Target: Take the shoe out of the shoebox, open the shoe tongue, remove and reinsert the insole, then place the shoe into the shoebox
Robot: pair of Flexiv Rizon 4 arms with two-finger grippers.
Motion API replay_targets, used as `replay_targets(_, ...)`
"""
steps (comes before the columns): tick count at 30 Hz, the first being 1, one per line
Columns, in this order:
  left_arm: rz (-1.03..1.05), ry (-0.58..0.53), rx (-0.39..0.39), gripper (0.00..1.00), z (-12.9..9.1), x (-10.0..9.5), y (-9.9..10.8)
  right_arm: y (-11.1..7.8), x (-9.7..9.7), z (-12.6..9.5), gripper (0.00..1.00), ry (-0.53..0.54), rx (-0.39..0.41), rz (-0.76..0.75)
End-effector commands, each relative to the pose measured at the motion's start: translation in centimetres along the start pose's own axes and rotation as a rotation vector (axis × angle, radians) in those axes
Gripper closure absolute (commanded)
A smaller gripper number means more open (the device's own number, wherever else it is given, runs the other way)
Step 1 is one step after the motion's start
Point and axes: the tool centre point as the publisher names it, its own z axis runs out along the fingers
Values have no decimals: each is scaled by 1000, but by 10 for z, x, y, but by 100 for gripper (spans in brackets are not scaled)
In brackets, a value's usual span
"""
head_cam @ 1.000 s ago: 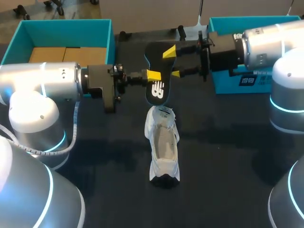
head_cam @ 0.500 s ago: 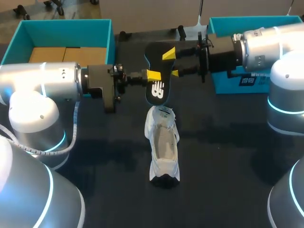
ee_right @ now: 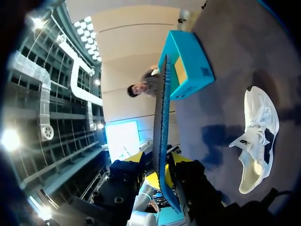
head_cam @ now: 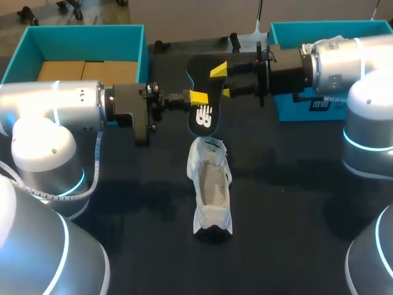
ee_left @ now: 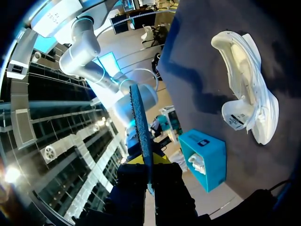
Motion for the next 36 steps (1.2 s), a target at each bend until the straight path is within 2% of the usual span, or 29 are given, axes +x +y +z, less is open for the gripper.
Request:
replay_targets(1,2,-3,-4,100,2,1,-1,-3,-4,2,69,27,-10,-17)
replay_targets(4,2,-3,-4,100,2,1,-1,-3,-5,2,75,48,-12,-43)
replay_targets(20,2,-3,-4,100,2,1,-1,-4,-6,1,82,83,-47,-114)
replay_targets(22,2,-3,-4,100,2,1,-1,-5,-6,1,94,84,-46,-116)
replay_targets(23,2,-3,-4,100,2,1,-1,-5,-5,1,95,85,-47,-117)
replay_targets(29,2,-3,-4,100,2,1,-1,-5,-4,1,92,90,-48,-121)
replay_targets(30,2,-3,-4,100,2,1,-1,-5,-4,1,94,91,-47,-123)
replay_targets(31,2,-3,-4,100,2,1,-1,-5,-3,1,100,91,-47,-124)
replay_targets(36,2,-3,-4,100,2,1,-1,-5,-3,1,100,93,-48,-131)
